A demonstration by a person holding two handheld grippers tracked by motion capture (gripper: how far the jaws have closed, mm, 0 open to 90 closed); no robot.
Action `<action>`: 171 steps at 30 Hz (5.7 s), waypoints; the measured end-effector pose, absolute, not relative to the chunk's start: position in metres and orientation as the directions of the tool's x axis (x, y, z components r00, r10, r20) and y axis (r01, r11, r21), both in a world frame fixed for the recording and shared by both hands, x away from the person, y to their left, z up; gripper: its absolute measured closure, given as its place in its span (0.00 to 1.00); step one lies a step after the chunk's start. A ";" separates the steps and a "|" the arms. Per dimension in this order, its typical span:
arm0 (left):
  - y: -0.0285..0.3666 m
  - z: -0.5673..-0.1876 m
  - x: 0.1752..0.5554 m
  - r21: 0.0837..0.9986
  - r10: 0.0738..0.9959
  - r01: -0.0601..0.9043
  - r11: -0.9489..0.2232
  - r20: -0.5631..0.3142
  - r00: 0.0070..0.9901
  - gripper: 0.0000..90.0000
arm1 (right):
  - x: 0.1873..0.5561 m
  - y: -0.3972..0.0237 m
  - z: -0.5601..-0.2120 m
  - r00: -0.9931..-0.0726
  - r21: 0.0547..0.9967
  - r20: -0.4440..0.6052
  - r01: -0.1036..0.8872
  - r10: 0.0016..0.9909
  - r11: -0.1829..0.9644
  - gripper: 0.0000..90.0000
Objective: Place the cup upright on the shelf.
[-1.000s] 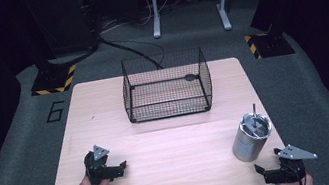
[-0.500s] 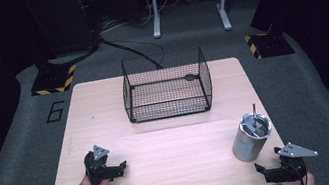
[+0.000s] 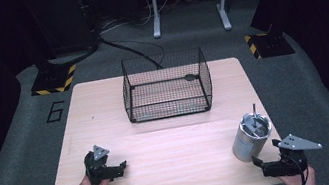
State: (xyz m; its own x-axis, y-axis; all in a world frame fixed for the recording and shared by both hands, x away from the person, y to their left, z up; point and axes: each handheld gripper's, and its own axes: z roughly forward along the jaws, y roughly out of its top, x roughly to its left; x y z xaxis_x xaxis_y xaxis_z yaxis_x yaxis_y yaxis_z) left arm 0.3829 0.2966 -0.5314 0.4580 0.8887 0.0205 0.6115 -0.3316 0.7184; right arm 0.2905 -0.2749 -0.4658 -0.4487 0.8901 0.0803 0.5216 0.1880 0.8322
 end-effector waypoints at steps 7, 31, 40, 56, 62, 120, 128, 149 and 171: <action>0.296 -0.532 0.383 0.722 0.892 0.615 -0.318 0.009 0.452 0.00 | 0.300 -0.267 -0.447 -0.432 0.841 0.059 0.507 0.900 0.188 0.00; 0.296 -0.532 0.383 0.721 0.891 0.613 -0.324 0.014 0.454 0.00 | 0.334 -0.252 -0.422 -0.447 0.851 0.040 0.484 0.893 0.204 0.00; 0.296 -0.532 0.382 0.720 0.891 0.613 -0.324 0.014 0.454 0.00 | 0.336 -0.248 -0.423 -0.440 0.855 0.013 0.470 0.898 0.218 0.03; 0.297 -0.531 0.382 0.714 0.887 0.614 -0.337 0.022 0.462 0.00 | 0.335 -0.246 -0.421 -0.433 0.853 -0.026 0.460 0.901 0.246 0.04; 0.296 -0.531 0.382 0.718 0.890 0.614 -0.328 0.016 0.456 0.00 | 0.333 -0.247 -0.414 -0.432 0.865 -0.017 0.446 0.902 0.230 0.04; 0.297 -0.531 0.382 0.715 0.888 0.614 -0.335 0.020 0.460 0.00 | 0.380 -0.189 -0.362 -0.540 0.857 -0.091 0.386 0.837 0.342 0.04; 0.297 -0.531 0.382 0.716 0.889 0.614 -0.331 0.019 0.458 0.00 | 0.386 -0.182 -0.357 -0.554 0.858 -0.090 0.380 0.828 0.347 0.04; 0.296 -0.531 0.382 0.718 0.890 0.614 -0.327 0.016 0.455 0.00 | 0.403 -0.161 -0.342 -0.585 0.857 -0.101 0.359 0.805 0.368 0.04; 0.296 -0.532 0.382 0.721 0.891 0.614 -0.322 0.013 0.453 0.00 | 0.439 -0.127 -0.316 -0.624 0.851 -0.104 0.347 0.774 0.395 0.04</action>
